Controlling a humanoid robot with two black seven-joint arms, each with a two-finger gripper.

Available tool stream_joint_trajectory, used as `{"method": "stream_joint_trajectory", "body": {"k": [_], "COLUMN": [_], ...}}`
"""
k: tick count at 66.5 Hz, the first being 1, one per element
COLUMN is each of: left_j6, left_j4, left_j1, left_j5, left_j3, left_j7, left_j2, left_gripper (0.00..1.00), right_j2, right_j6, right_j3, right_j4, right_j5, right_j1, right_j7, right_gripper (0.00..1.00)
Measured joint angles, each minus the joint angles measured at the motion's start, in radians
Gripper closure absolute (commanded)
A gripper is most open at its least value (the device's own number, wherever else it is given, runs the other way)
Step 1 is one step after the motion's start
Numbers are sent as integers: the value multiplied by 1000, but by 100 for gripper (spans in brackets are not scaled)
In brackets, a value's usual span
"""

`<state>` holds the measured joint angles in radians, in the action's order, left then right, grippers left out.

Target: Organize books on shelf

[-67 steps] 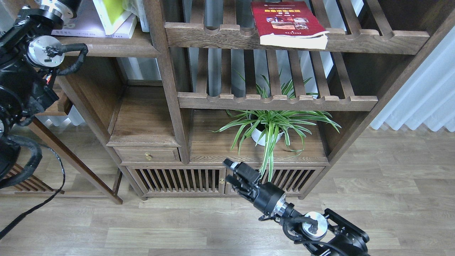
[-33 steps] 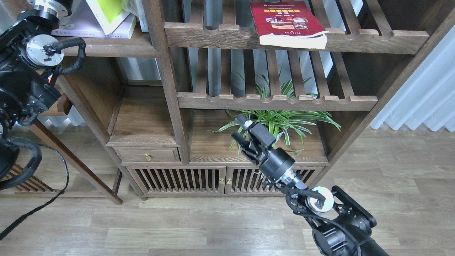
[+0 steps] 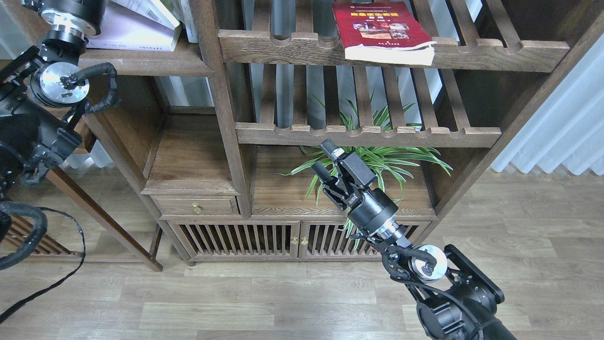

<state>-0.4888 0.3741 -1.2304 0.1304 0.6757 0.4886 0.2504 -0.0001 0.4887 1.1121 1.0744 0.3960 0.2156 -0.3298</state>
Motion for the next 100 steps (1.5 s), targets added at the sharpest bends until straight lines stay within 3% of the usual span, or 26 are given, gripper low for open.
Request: {"method": "stream_joint_trajectory", "body": {"k": [11,21,29,41,51,59,67,74,100], "left_j6": [0,0,0,0,0,0,0,0,0], "left_j4": [54,124,174,381,603,698,741,745,734], "left_j1": [54,98,127,216,377,506,658,716,738], "left_j5": [0,-5,-4,3,6,5,-4,-7,-11], "left_j3": [26,26,26,35,84,132,183,200,211], "left_j7": [0,0,0,0,0,0,0,0,0], "left_j2": [45,79,97,182,252,269,271,270,263], "left_gripper": [0,0,0,0,0,0,0,0,0], "right_j2": [0,0,0,0,0,0,0,0,0], "right_j6": [0,0,0,0,0,-21,-66,-89,-157], "right_j3": [0,6,13,33,78,92,98,101,158], "right_j4": [1,4,11,30,75,102,124,128,149], "right_j5": [1,11,12,12,12,5,-8,-13,-17], "right_j1": [-13,-19,-16,-5,15,28,42,67,155], "right_j7": [5,46,54,54,53,52,52,52,54], "right_gripper": [1,1,1,1,1,1,1,1,1]}}
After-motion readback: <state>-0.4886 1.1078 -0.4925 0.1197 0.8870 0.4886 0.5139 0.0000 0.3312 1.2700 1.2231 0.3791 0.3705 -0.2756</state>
